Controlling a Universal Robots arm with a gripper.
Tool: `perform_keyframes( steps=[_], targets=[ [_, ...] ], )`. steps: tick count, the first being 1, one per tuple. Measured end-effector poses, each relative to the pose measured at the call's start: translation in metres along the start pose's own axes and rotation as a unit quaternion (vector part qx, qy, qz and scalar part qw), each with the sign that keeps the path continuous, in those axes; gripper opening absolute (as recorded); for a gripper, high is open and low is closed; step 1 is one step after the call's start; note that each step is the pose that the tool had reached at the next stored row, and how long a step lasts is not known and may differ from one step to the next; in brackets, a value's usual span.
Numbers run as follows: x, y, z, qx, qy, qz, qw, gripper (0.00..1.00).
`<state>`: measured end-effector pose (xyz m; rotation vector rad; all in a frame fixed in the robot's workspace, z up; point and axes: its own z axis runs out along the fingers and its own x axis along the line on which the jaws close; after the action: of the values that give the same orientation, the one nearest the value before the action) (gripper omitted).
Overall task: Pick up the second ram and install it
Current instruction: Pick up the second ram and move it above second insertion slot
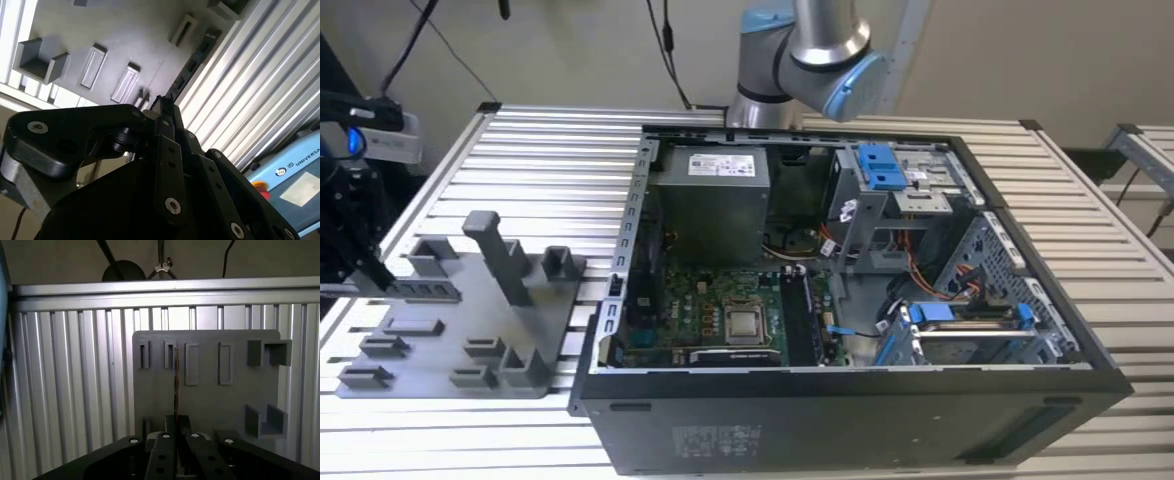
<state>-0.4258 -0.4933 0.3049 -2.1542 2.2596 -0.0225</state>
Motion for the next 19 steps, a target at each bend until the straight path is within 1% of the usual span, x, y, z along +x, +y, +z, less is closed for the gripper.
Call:
perform_keyframes(
  steps=[12,19],
  targets=[
    [-0.0001,-0.0005,-0.0184,0.0,0.0,0.0,1.0,0.14],
    [-0.0001,-0.0007,-0.0274,0.0,0.0,0.0,1.0,0.14]
  ],
)
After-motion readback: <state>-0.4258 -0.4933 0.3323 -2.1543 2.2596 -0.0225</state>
